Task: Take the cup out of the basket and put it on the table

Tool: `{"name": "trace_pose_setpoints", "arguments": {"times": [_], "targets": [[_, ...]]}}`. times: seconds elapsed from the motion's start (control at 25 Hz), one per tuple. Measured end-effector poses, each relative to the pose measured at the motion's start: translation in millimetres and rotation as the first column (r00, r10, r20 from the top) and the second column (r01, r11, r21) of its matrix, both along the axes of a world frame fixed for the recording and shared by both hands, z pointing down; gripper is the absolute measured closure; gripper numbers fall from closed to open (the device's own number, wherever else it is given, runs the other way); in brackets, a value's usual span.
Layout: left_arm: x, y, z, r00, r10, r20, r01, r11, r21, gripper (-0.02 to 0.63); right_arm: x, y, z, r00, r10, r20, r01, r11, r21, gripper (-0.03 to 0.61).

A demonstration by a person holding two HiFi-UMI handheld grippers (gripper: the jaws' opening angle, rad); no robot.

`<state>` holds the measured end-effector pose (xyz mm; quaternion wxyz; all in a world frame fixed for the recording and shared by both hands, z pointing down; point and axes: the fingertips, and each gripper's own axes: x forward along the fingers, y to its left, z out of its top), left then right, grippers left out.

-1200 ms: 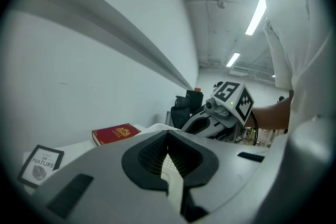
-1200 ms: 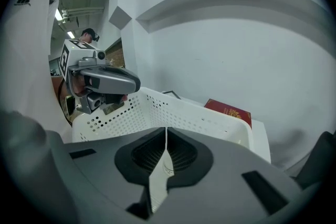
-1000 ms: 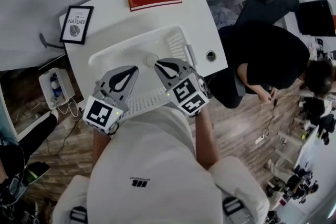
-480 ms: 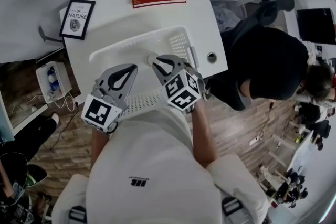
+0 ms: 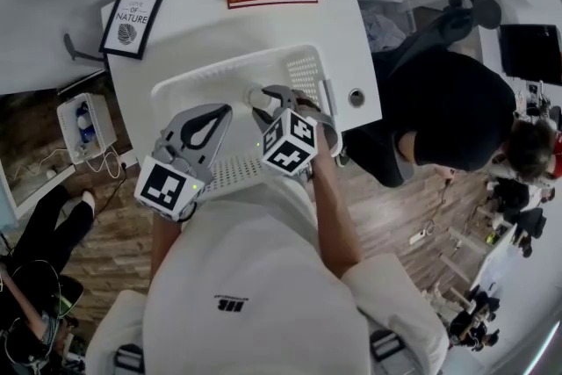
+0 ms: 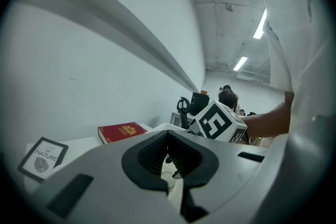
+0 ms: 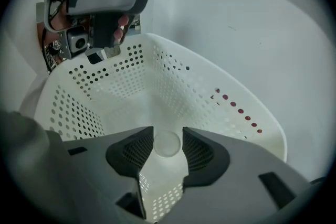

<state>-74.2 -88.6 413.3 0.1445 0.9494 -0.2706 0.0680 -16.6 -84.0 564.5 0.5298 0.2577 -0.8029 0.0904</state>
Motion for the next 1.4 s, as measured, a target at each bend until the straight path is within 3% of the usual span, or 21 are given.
{"name": "trace_pose_setpoints", "arguments": {"times": [0.72,1.04,1.4], "targets": [[-7.6,-6.1,-0.9,0.999,-0.034,-0.005,0.034,0.999,0.000,0.604,8.8,-2.4,62.3,0.982,-0.106,-0.158,0.085,0.987,-0.136,0.298],[-7.3,-5.6,0.2,0.999,-0.042,0.001,0.042,0.999,-0.006,0.604,12.4,-0.1,83.6,0.979,-0.125,-0.160,0.094,0.978,-0.189,0.287],[-7.6,-4.1,0.0,0.999,-0.040,0.004,0.040,0.999,-0.003,0.604,17.4,-3.2,89.5,0.973,-0.130,-0.189,0.099,0.981,-0.167,0.298]]}}
